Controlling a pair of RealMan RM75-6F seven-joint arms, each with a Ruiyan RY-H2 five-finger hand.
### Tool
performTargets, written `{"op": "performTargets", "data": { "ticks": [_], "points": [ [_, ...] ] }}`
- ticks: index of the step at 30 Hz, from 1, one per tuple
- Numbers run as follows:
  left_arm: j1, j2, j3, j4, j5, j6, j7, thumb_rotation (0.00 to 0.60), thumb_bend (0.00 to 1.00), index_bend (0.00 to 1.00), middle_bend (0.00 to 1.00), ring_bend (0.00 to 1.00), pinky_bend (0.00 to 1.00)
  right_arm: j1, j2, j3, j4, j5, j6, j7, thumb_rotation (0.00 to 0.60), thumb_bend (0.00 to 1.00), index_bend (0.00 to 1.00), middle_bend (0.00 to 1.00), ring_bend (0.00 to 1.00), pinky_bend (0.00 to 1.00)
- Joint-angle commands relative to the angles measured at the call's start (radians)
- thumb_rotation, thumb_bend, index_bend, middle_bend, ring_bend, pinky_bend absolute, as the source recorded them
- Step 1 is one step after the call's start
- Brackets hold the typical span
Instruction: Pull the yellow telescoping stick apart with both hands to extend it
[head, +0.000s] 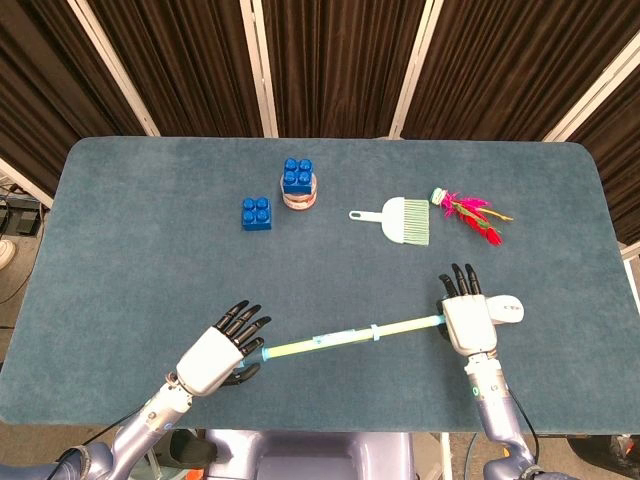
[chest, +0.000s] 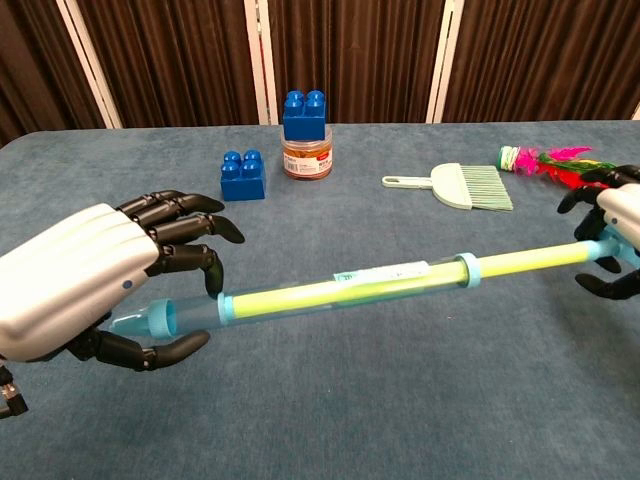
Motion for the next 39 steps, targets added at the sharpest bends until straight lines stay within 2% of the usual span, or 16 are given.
{"op": "performTargets", "data": {
  "ticks": [1,19,39],
  "points": [
    [0.003,0.009,-0.002,-0.003,0.003,0.008,-0.002,0.600,0.63,0.69,0.20,0.09,0.13,0.007,0.007,0.010,0.005,0.010,-0.002,0.003,0.600,0.34,0.87,0.25,0.09,0.07],
    [0.026,0.099,0.012,-0.044,0.064,0.096,-0.002,0.600,0.62,0.69,0.20,0.09,0.13,0.056,0.045,0.093,0.082,0.104,-0.029,0.042,0.600,0.34,0.87,0.25,0.10,0.06],
    [0.065,0.150,0.039,-0.040,0.129,0.173,-0.025,0.600,0.62,0.69,0.20,0.09,0.13,0.093,0.053,0.125,0.166,0.178,-0.047,0.066,0.600,0.34,0.87,0.25,0.10,0.06]
  ]
}}
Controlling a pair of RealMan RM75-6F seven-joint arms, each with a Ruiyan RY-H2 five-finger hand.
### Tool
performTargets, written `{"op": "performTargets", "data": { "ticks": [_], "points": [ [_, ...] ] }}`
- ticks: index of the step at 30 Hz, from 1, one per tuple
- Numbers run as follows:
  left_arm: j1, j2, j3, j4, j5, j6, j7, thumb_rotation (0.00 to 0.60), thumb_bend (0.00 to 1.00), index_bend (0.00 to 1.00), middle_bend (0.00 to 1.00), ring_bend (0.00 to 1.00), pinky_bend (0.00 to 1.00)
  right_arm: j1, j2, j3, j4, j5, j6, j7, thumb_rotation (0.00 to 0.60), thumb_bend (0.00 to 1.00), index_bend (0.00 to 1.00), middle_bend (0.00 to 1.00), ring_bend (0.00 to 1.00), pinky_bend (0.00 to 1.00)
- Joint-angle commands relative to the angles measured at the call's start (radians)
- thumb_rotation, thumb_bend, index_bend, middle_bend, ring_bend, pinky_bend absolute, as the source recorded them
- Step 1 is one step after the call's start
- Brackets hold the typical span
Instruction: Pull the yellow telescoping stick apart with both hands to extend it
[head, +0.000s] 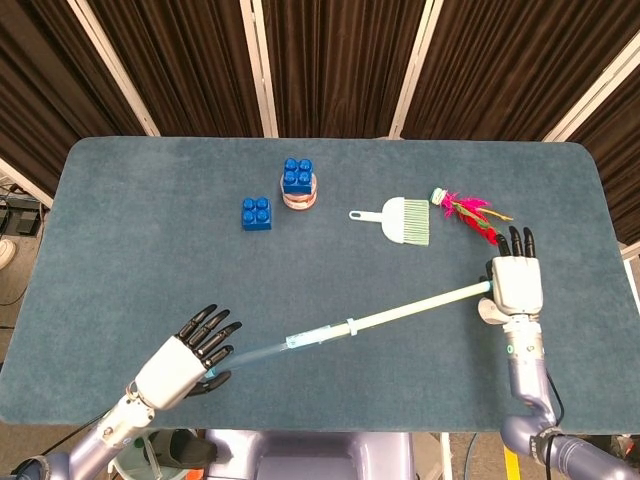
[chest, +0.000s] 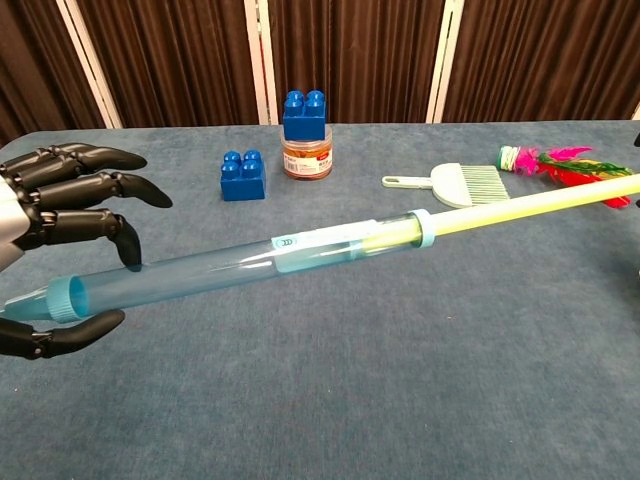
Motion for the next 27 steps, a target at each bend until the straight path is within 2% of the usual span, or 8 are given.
{"op": "performTargets", "data": {
  "ticks": [1,27],
  "points": [
    [0.005,0.004,0.002,0.002,0.004,0.005,0.001,0.600,0.62,0.69,0.20,0.09,0.13,0.006,0.000,0.004,0.013,0.009,-0.005,0.005,0.600,0.34,0.87,0.25,0.10,0.06],
    [0.022,-0.010,-0.009,0.015,0.046,0.020,0.016,0.600,0.60,0.67,0.21,0.09,0.13,0.027,0.015,-0.001,0.051,0.047,-0.010,0.026,0.600,0.35,0.87,0.25,0.10,0.06]
  ]
}}
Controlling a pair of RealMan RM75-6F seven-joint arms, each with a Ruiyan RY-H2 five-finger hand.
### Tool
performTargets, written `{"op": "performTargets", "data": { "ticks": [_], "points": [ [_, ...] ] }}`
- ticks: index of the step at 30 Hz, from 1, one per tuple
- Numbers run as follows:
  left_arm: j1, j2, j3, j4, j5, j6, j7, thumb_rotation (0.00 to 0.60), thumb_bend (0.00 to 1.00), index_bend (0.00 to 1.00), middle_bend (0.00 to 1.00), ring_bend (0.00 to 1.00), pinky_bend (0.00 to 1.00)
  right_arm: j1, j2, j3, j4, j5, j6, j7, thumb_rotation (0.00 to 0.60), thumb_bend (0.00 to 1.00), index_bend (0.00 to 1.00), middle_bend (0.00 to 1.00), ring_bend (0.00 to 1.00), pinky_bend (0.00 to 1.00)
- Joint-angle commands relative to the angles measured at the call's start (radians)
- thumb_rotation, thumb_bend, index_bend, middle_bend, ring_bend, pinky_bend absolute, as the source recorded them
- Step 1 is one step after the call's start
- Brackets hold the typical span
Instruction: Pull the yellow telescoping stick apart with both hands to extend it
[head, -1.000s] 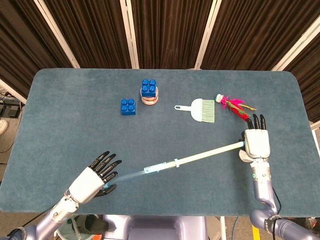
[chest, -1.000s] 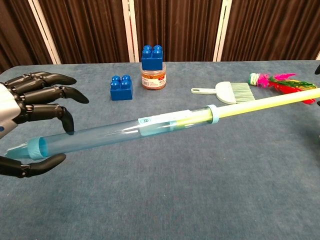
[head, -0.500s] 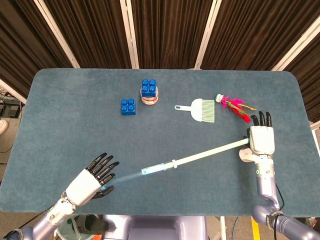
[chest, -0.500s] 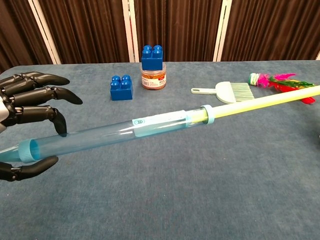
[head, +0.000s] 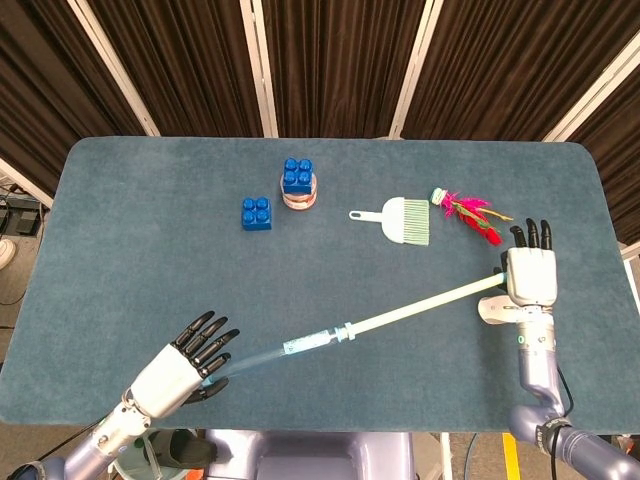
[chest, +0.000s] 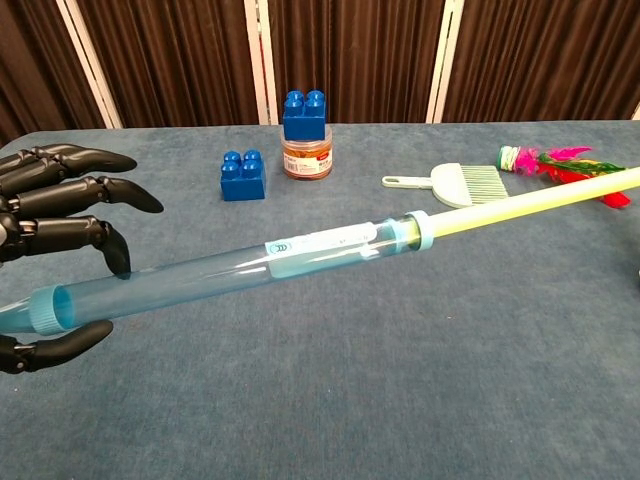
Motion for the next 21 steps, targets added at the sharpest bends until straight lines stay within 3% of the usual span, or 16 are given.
{"op": "performTargets", "data": {
  "ticks": [1,4,9,12,15,19,21],
  "points": [
    [-0.005,-0.009,-0.010,0.007,-0.007,-0.009,-0.002,0.600,0.60,0.67,0.21,0.09,0.13,-0.001,0.001,-0.006,-0.005,-0.001,0.002,-0.002,0.600,0.35,0.87,0.25,0.10,0.06],
    [-0.017,-0.023,-0.028,0.022,-0.025,-0.028,-0.020,0.600,0.54,0.61,0.20,0.09,0.13,-0.003,-0.001,-0.014,-0.009,-0.004,0.007,-0.005,0.600,0.34,0.79,0.23,0.09,0.07],
    [-0.039,-0.037,-0.062,0.062,-0.072,-0.076,-0.037,0.600,0.40,0.37,0.17,0.09,0.13,0.002,-0.010,-0.017,0.023,0.029,-0.029,-0.025,0.600,0.29,0.30,0.09,0.05,0.06],
    [-0.045,-0.040,-0.080,0.081,-0.092,-0.079,-0.042,0.600,0.37,0.28,0.16,0.09,0.13,0.012,-0.019,-0.012,0.060,0.053,-0.070,-0.008,0.600,0.25,0.12,0.03,0.02,0.06],
    [-0.048,-0.044,-0.098,0.101,-0.117,-0.083,-0.046,0.600,0.28,0.20,0.14,0.09,0.13,0.016,-0.025,-0.020,0.093,0.064,-0.102,-0.001,0.600,0.22,0.01,0.00,0.00,0.05],
    [-0.047,-0.046,-0.126,0.117,-0.164,-0.093,-0.043,0.600,0.10,0.10,0.13,0.09,0.13,0.018,-0.020,-0.034,0.101,0.103,-0.143,-0.077,0.600,0.13,0.00,0.00,0.00,0.01],
    [-0.040,-0.044,-0.140,0.113,-0.192,-0.092,-0.045,0.600,0.07,0.08,0.13,0.09,0.13,0.013,-0.007,-0.039,0.075,0.112,-0.140,-0.104,0.600,0.09,0.00,0.00,0.00,0.00]
  ]
}}
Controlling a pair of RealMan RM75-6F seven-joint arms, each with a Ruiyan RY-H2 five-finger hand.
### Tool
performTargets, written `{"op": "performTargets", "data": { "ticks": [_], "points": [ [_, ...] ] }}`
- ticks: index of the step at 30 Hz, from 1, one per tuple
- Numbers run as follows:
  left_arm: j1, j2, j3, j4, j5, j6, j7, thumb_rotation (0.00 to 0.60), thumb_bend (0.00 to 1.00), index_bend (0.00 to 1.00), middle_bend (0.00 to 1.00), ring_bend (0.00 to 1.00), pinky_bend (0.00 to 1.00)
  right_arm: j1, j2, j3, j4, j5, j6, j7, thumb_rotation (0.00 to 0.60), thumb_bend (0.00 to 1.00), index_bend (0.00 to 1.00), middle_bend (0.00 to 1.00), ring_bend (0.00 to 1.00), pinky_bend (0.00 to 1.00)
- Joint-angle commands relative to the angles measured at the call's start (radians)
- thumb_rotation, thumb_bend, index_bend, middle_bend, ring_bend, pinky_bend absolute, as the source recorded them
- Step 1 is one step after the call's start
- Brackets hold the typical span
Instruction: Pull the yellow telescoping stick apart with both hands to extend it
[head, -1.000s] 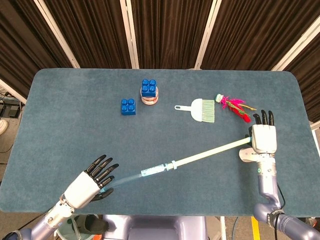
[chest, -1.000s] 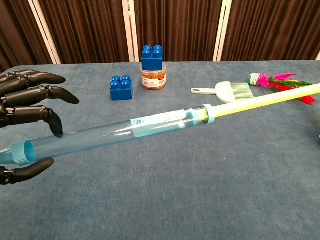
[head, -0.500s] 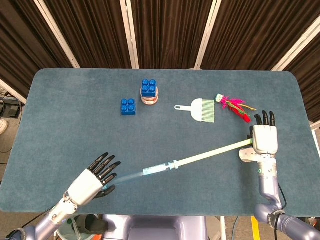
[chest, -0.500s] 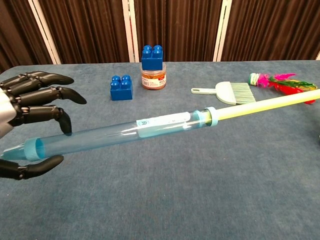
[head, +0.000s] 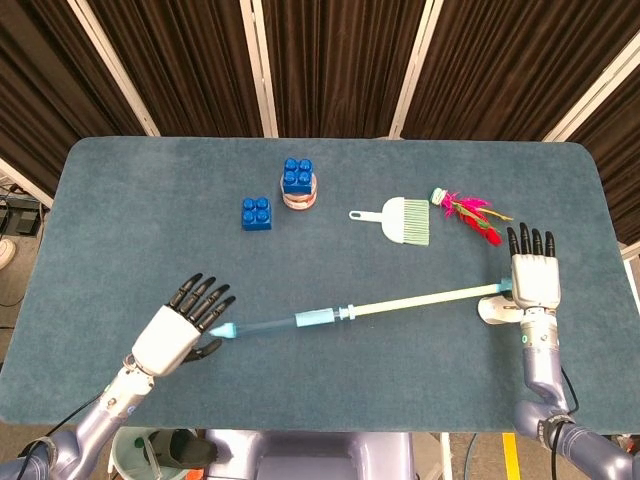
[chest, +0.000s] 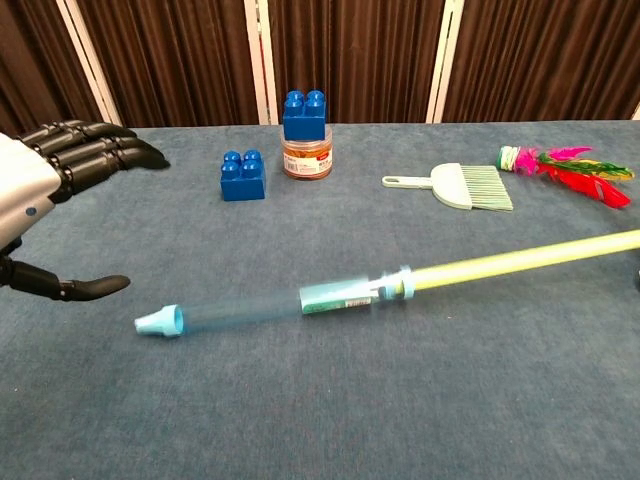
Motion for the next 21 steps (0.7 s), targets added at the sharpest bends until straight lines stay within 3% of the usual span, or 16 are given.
{"op": "performTargets", "data": {
  "ticks": [1,7,13,14,15,18,21],
  "points": [
    [0.009,0.002,-0.027,-0.001,-0.043,0.001,-0.003,0.600,0.07,0.07,0.13,0.09,0.13,-0.008,0.022,-0.016,-0.040,0.031,-0.011,-0.071,0.600,0.07,0.00,0.00,0.00,0.00],
    [0.024,0.013,-0.065,-0.009,-0.076,0.049,0.020,0.600,0.07,0.05,0.12,0.08,0.13,-0.028,0.084,-0.040,-0.179,0.086,0.010,-0.228,0.600,0.03,0.00,0.00,0.00,0.00],
    [0.055,0.063,-0.060,-0.056,-0.084,0.091,0.026,0.600,0.07,0.05,0.06,0.06,0.13,-0.065,0.174,-0.065,-0.372,0.106,0.119,-0.369,0.600,0.00,0.00,0.00,0.00,0.00],
    [0.064,0.076,-0.055,-0.073,-0.088,0.095,0.028,0.600,0.07,0.05,0.05,0.06,0.13,-0.078,0.192,-0.068,-0.412,0.082,0.148,-0.347,0.600,0.00,0.00,0.00,0.00,0.00],
    [0.098,0.104,-0.041,-0.106,-0.107,0.113,0.009,0.600,0.07,0.05,0.04,0.05,0.13,-0.114,0.222,-0.069,-0.498,-0.045,0.236,-0.192,0.600,0.00,0.00,0.00,0.00,0.00],
    [0.141,0.165,-0.012,-0.186,-0.145,0.101,-0.002,0.600,0.07,0.05,0.03,0.04,0.13,-0.180,0.263,-0.124,-0.517,-0.256,0.359,0.074,0.600,0.00,0.00,0.00,0.00,0.00],
    [0.175,0.232,0.010,-0.279,-0.224,0.033,0.059,0.600,0.05,0.02,0.01,0.02,0.13,-0.222,0.288,-0.166,-0.521,-0.349,0.418,0.223,0.600,0.00,0.00,0.00,0.00,0.00]
  ]
}}
